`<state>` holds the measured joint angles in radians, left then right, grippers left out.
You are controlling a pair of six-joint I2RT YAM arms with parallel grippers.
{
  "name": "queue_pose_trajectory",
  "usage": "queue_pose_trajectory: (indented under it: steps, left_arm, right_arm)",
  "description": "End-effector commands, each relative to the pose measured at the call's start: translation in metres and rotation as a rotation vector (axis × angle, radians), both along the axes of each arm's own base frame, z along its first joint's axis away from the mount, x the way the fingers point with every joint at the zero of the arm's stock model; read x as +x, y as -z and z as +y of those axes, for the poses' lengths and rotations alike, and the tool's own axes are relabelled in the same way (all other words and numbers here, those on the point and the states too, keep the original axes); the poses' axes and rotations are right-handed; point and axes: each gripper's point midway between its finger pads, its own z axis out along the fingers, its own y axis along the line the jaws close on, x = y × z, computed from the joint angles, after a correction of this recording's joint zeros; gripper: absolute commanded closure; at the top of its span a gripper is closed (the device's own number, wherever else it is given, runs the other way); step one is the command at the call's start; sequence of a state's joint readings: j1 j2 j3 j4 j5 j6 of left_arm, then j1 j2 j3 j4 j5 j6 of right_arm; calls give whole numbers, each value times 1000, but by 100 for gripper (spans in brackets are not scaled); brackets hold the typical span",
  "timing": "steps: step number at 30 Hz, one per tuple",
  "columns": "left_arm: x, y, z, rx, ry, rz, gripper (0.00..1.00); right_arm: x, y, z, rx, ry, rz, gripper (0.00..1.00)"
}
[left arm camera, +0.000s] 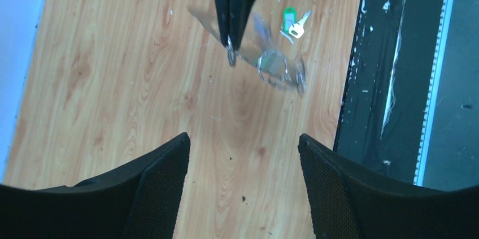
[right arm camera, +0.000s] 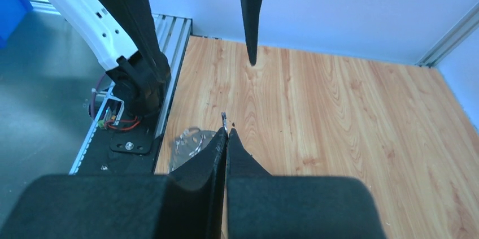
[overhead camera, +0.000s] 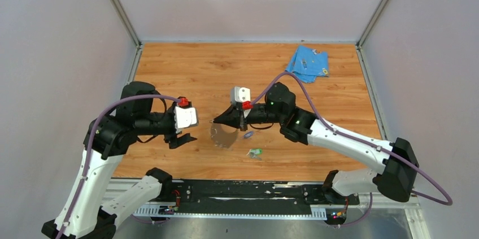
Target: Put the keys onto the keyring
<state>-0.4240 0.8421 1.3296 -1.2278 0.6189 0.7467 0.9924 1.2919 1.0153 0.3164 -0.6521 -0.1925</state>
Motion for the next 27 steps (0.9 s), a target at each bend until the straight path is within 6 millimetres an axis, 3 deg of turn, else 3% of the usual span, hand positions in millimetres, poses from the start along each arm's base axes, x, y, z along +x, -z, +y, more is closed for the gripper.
queue_pose_trajectory:
  steps: [1, 11, 18, 23, 27]
  left_arm:
    - [-12, 8, -7, 2, 122, -24, 30]
    - [-16, -29, -36, -176, 196, 20, 41]
    - [-26, -53, -41, -263, 207, 18, 47]
    - [-36, -53, -42, -285, 229, 32, 52]
    - [-36, -43, -41, -271, 233, 30, 54]
  right_arm:
    - [-19, -34, -7, 102, -17, 11, 100]
    - [-48, -52, -19, 124, -14, -22, 100]
    - [-57, -61, -17, 136, -31, -24, 100]
    - [-64, -69, -16, 160, -50, -10, 100]
    - [-66, -74, -16, 177, -49, 7, 100]
